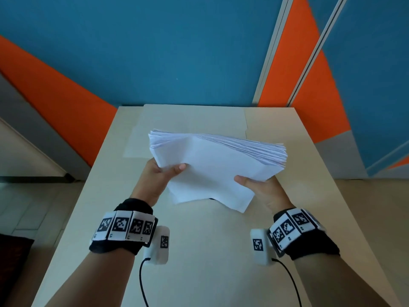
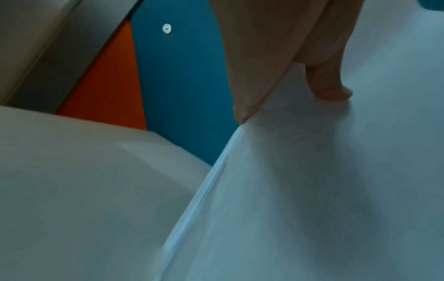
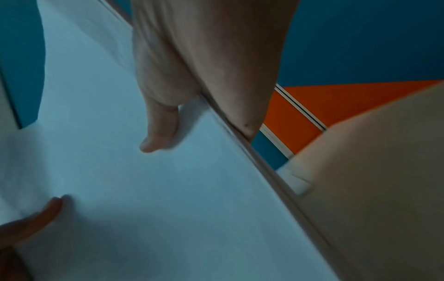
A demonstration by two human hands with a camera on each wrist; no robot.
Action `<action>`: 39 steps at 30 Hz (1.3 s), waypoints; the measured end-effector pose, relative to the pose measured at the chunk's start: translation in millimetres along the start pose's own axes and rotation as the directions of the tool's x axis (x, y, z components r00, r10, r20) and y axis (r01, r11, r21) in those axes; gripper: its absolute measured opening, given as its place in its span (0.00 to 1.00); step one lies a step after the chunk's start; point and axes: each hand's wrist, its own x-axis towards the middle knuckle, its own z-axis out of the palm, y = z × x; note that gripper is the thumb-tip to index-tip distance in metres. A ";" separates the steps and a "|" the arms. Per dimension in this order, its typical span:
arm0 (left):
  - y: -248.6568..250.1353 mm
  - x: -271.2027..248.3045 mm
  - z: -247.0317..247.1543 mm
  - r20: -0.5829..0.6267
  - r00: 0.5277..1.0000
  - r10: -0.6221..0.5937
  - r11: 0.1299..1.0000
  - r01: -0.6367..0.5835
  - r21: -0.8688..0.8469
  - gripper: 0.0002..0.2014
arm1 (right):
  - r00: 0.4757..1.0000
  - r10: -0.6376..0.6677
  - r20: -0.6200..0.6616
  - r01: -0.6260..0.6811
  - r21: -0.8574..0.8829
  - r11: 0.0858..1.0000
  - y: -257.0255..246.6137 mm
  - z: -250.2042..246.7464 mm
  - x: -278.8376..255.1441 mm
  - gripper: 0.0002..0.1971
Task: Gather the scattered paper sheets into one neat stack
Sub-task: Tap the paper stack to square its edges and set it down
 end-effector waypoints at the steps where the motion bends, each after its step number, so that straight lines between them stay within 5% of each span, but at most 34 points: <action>1: -9.2 2.3 -1.8 0.005 0.999 -0.033 0.999 0.033 0.001 0.13 | 1.000 0.020 0.018 -0.019 -0.018 1.000 4.2 1.6 3.0 0.22; 5: -41.6 14.2 -8.7 0.022 0.977 -0.213 0.977 0.213 0.020 0.19 | 0.993 0.068 0.099 -0.060 -0.079 0.995 16.1 2.3 14.7 0.20; 8: -45.3 28.5 -8.5 -0.030 0.969 -0.247 0.967 0.248 0.051 0.06 | 0.983 0.111 0.148 -0.092 -0.130 0.987 17.4 2.0 25.3 0.15; 12: -38.4 55.8 -3.8 -0.128 0.952 -0.279 0.958 0.285 0.033 0.07 | 0.988 0.074 0.134 -0.056 -0.134 0.989 13.7 7.2 41.2 0.09; 14: -37.3 67.1 -1.7 -0.130 0.937 -0.323 0.944 0.329 0.025 0.02 | 0.997 0.048 0.055 -0.042 -0.110 0.993 10.1 11.2 49.4 0.13; 19: -41.1 103.0 -17.2 -0.180 0.906 -0.384 0.873 0.419 0.250 0.21 | 0.990 0.125 -0.066 -0.131 -0.108 0.985 17.0 9.0 76.4 0.29; 23: -60.5 133.2 -67.1 -0.482 0.819 -0.311 0.661 0.551 0.510 0.24 | 0.966 0.241 -0.090 -0.249 -0.092 0.964 17.8 1.4 86.7 0.13; 27: -75.7 145.1 -91.6 -0.683 0.691 -0.239 0.416 0.708 0.571 0.33 | 0.944 0.316 -0.093 -0.322 -0.065 0.944 23.7 -0.3 91.0 0.14; 33: -83.8 168.5 -109.8 -0.749 0.612 -0.252 0.239 0.790 0.565 0.56 | 0.933 0.352 -0.072 -0.354 -0.028 0.935 31.9 -5.2 94.2 0.16; 39: -93.6 199.7 -135.1 -0.694 0.596 -0.404 0.185 0.796 0.576 0.55 | 0.933 0.352 -0.072 -0.352 0.019 0.936 35.0 -5.8 94.5 0.14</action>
